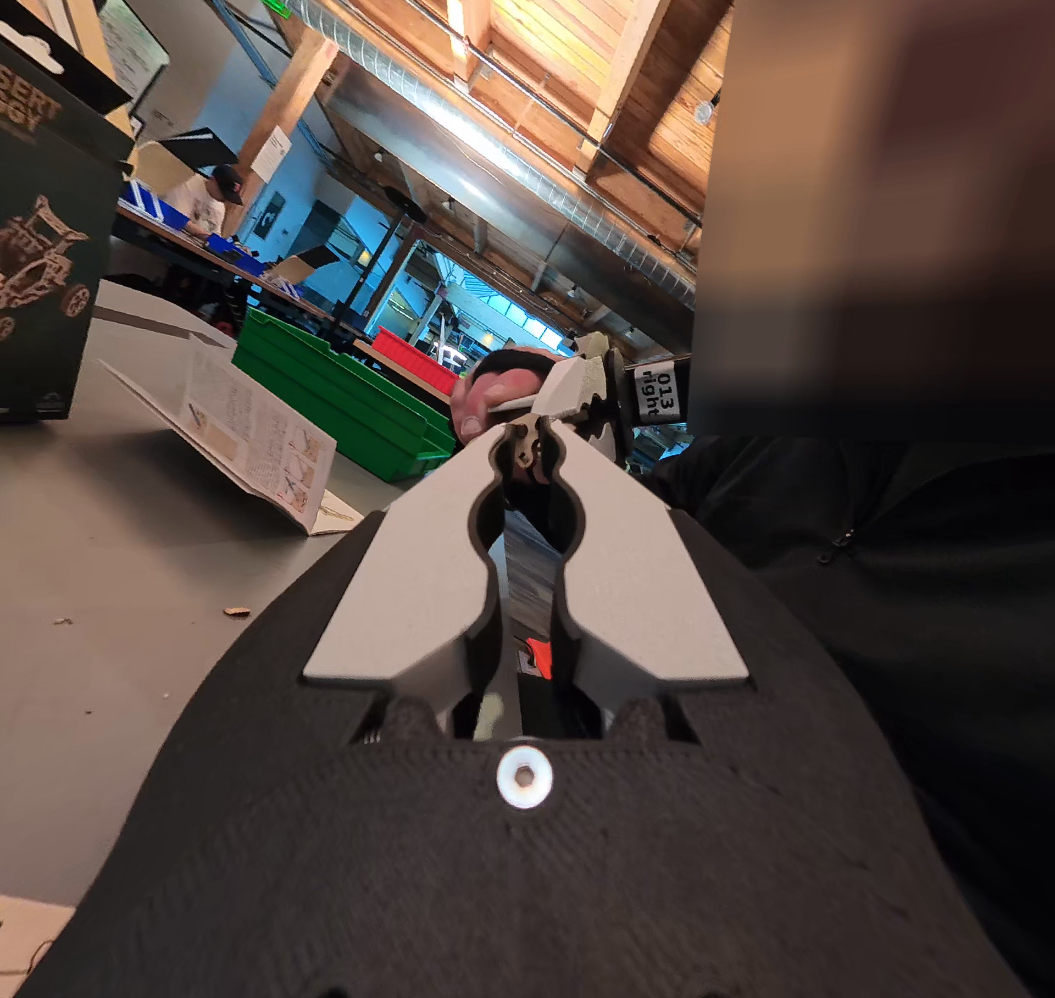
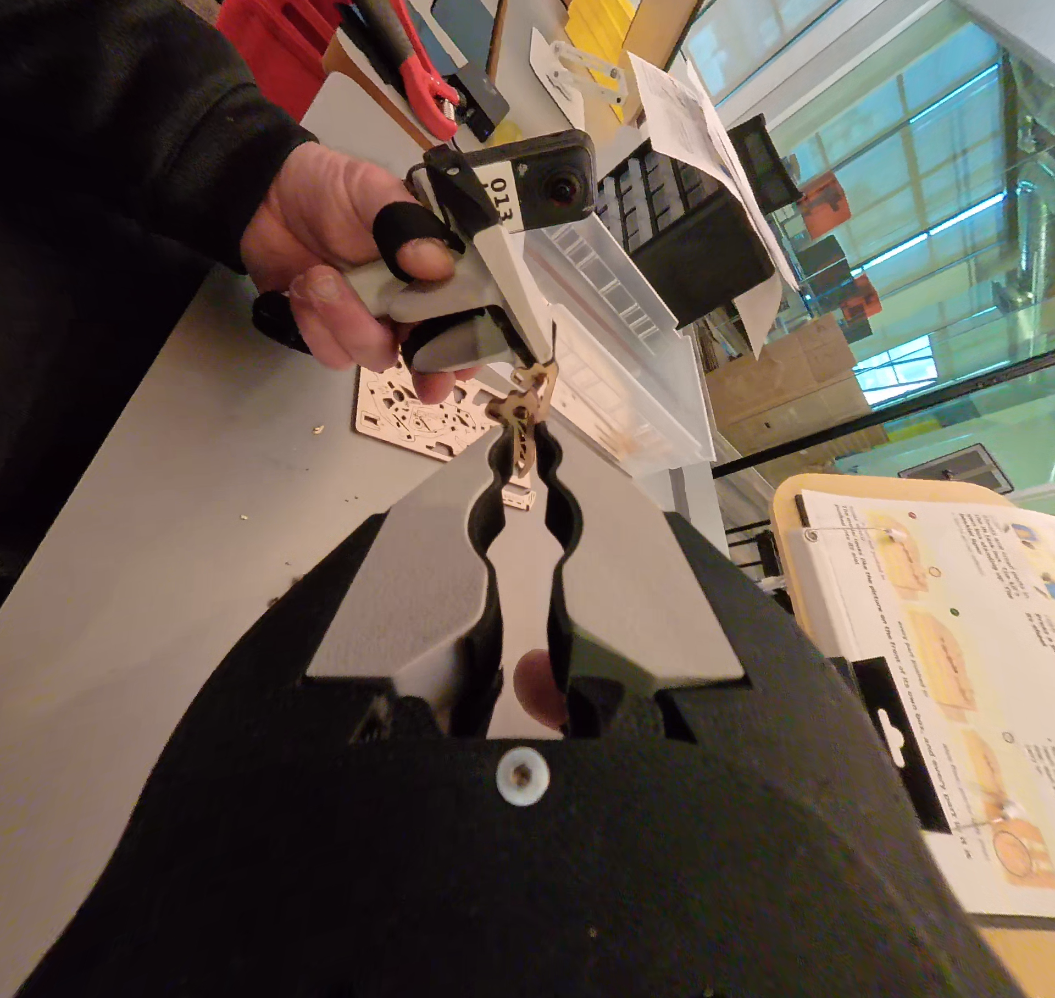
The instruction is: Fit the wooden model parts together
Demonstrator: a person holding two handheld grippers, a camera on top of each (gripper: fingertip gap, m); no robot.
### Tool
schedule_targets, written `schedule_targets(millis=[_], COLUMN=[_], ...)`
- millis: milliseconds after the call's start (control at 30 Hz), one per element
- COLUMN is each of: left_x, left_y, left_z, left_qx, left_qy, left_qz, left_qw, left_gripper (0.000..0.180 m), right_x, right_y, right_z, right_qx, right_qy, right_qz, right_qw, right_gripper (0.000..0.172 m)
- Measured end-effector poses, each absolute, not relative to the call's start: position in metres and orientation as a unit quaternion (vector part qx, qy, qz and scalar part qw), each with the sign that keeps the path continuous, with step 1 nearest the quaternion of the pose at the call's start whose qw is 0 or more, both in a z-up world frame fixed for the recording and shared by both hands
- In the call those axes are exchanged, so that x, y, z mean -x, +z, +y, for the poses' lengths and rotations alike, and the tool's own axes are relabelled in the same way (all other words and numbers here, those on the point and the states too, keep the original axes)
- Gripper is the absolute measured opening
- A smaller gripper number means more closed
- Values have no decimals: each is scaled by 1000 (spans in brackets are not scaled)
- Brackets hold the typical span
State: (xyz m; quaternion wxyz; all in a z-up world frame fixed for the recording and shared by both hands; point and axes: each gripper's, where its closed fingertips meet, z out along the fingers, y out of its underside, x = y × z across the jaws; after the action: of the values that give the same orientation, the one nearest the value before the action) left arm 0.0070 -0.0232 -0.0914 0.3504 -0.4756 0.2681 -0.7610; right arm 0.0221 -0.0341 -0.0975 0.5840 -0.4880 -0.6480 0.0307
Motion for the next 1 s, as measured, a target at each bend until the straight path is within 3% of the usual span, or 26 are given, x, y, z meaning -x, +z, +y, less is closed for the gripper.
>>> schedule_targets(millis=[600, 1000], left_x=[-15, -21], left_y=[-91, -92], left_z=[-7, 0], left_qx=[490, 503], left_qy=[-776, -773], left_qz=[183, 144], left_qw=[353, 359], left_gripper=[5, 6], right_x=[-35, -46], right_y=[-96, -82], right_z=[-19, -17], right_qx=[560, 581], right_qy=[80, 139], right_qz=[-569, -516], right_qw=[597, 614], right_gripper=[12, 6])
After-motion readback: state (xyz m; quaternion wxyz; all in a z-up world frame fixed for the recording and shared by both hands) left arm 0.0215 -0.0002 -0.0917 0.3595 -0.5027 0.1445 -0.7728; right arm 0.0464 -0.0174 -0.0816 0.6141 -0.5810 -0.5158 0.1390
